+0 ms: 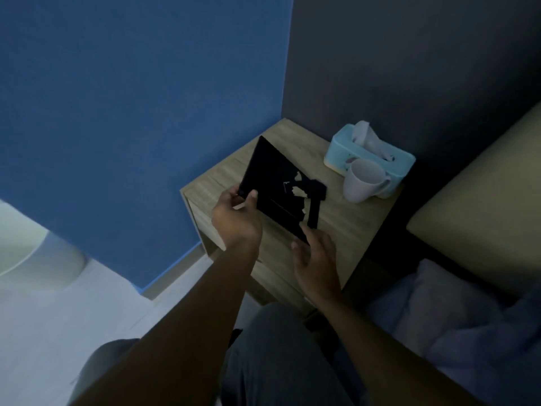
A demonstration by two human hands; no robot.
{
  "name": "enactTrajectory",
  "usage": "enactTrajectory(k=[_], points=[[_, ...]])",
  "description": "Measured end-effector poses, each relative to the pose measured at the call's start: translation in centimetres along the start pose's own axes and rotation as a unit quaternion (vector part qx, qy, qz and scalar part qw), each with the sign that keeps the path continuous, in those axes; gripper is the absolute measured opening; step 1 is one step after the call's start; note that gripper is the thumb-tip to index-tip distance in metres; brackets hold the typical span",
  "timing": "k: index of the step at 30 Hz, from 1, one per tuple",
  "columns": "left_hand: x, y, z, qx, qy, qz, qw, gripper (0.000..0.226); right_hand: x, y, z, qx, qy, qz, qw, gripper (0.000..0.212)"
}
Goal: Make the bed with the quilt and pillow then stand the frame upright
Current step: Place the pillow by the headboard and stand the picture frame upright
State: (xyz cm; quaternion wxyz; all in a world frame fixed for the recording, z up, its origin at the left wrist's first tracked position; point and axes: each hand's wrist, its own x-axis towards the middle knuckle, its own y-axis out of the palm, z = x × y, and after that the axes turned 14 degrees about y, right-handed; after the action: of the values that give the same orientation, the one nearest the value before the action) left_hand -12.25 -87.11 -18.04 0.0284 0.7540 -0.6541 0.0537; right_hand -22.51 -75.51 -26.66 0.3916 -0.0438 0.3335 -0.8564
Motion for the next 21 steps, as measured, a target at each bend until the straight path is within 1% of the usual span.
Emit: enactTrajectory(k=[4, 6, 7, 9, 11, 13, 16, 18, 21], points=[[-0.1, 0.5, 0.2, -0.009, 0.008, 0.047, 0.999, 0.064, -0.5, -0.4, 0.4, -0.029, -0.033, 0.067, 0.997, 0.056], [0.5, 0.7, 0.2, -0.024, 0.005, 0.044, 0.999, 0.069, -0.1, -1.2, 0.7, -0.019, -0.041, 0.088, 0.995, 0.054], [1.0, 0.8, 0.1, -0.029, -0.006, 0.035, 0.999, 0.068, 0.3, -1.6, 0.9, -0.012, -0.045, 0.090, 0.995, 0.053], [1.9, 0.8, -0.3, -0.021, -0.023, 0.019, 0.999, 0.054, 1.6, -2.5, 1.7, -0.009, -0.058, 0.072, 0.996, 0.053], [2.6, 0.7, -0.7, 0.001, -0.017, 0.014, 1.000, 0.036, 3.5, -3.0, 2.6, -0.034, -0.090, 0.022, 0.995, 0.057], [3.0, 0.4, -0.9, 0.005, -0.012, 0.013, 1.000, 0.028, 5.3, -3.3, 3.6, -0.070, -0.106, -0.013, 0.992, 0.062], [3.4, -0.3, -1.1, 0.028, 0.000, 0.015, 0.999, 0.026, 7.0, -3.4, 4.5, -0.125, -0.113, -0.022, 0.985, 0.070], [3.7, -0.7, -1.2, 0.051, 0.017, 0.024, 0.998, 0.028, 7.6, -3.3, 4.6, -0.159, -0.122, -0.026, 0.979, 0.074], [4.0, -1.1, -1.3, 0.078, 0.038, 0.043, 0.995, 0.029, 7.8, -3.2, 4.6, -0.158, -0.134, -0.028, 0.978, 0.075]])
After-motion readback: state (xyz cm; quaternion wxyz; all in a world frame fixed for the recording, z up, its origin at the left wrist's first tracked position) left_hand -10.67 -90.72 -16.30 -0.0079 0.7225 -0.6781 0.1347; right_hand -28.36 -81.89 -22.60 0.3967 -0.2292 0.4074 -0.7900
